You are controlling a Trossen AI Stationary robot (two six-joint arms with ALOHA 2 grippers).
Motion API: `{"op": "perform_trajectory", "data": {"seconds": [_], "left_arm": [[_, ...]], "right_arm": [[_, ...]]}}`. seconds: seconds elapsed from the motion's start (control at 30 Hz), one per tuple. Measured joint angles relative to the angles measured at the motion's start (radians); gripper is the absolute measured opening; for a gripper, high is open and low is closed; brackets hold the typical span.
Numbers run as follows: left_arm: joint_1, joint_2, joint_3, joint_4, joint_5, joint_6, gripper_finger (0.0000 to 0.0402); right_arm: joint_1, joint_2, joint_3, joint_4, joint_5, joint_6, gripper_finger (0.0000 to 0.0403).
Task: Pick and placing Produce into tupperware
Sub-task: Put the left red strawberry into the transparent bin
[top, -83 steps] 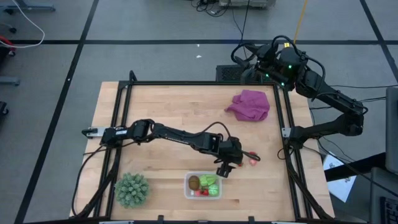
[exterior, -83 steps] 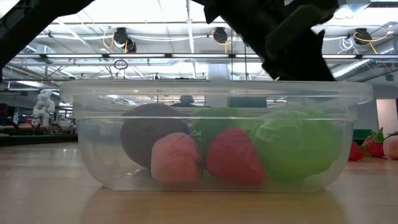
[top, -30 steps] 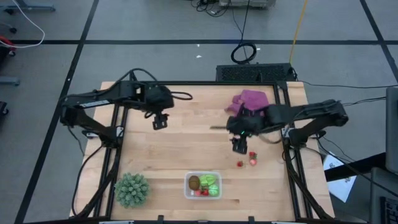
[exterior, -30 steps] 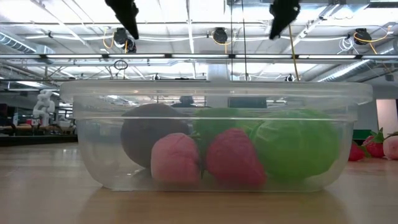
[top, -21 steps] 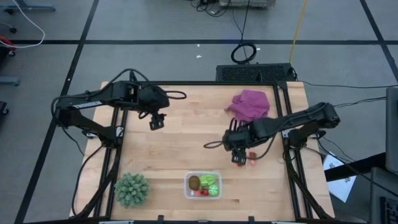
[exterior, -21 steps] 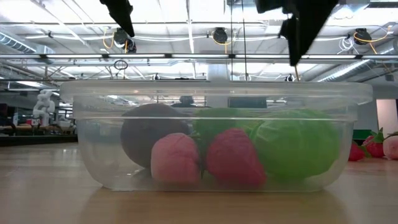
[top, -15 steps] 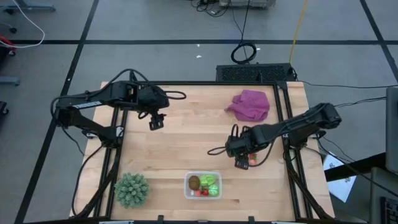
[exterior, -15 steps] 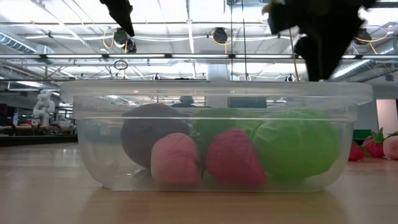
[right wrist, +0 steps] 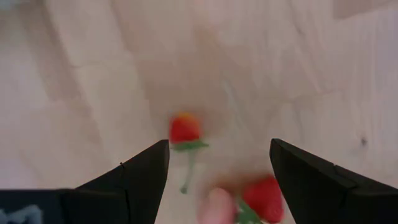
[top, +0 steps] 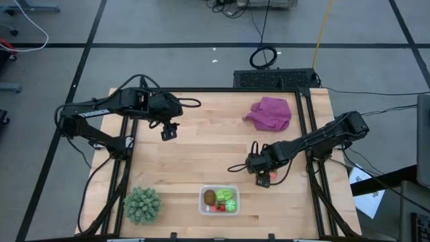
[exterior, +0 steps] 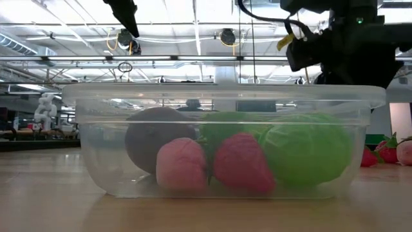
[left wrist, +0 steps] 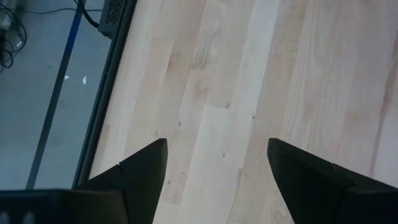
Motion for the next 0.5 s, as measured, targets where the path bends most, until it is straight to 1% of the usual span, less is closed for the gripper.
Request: {"op": "perform_trajectory", "data": {"seconds": [0.13,0.5], "left_arm": [[0.0,0.0,0.0,0.0,0.001,-0.001,0.028],[0.0,0.0,0.001,0.0,0.004,-0.016,0.028]], "right_arm": [[0.017,0.0,0.0,0.049,-0.021,-0.001,0.0267],[0.027,0.013,0.0,0.057,-0.021,-0.013,0.0267]]}}
